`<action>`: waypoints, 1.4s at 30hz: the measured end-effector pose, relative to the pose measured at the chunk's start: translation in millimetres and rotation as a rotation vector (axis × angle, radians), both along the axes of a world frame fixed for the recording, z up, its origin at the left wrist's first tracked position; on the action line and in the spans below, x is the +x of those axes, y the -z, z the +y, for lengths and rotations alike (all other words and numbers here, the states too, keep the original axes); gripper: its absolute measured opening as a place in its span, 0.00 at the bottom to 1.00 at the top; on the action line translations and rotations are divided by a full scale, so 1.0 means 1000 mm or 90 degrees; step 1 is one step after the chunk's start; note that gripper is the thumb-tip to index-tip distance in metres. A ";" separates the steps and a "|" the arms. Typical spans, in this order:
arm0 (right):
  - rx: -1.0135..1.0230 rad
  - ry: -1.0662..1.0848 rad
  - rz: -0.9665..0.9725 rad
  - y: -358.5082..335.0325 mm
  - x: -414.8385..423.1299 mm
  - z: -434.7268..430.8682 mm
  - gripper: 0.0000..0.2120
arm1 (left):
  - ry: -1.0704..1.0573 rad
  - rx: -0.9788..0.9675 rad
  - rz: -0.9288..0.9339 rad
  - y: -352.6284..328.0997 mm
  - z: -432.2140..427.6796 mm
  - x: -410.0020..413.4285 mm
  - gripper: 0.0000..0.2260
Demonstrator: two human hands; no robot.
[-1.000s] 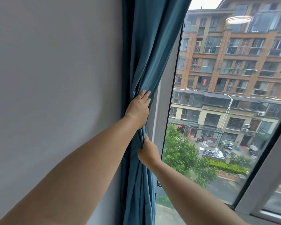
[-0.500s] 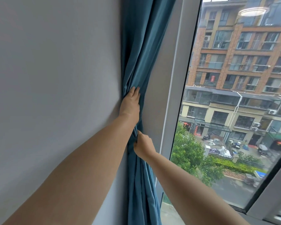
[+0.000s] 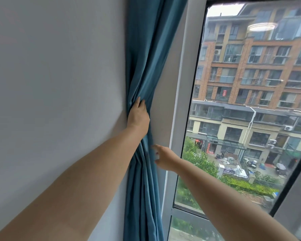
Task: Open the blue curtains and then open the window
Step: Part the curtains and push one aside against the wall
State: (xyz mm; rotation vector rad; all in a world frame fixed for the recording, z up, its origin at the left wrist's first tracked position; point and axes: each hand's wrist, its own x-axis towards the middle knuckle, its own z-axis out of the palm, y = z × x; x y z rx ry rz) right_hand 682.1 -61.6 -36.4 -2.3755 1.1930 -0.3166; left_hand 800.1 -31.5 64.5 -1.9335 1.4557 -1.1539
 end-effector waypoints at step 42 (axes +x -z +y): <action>-0.559 -0.098 -0.642 -0.532 0.003 -0.075 0.23 | 0.241 -0.452 -0.053 -0.315 -0.062 0.019 0.28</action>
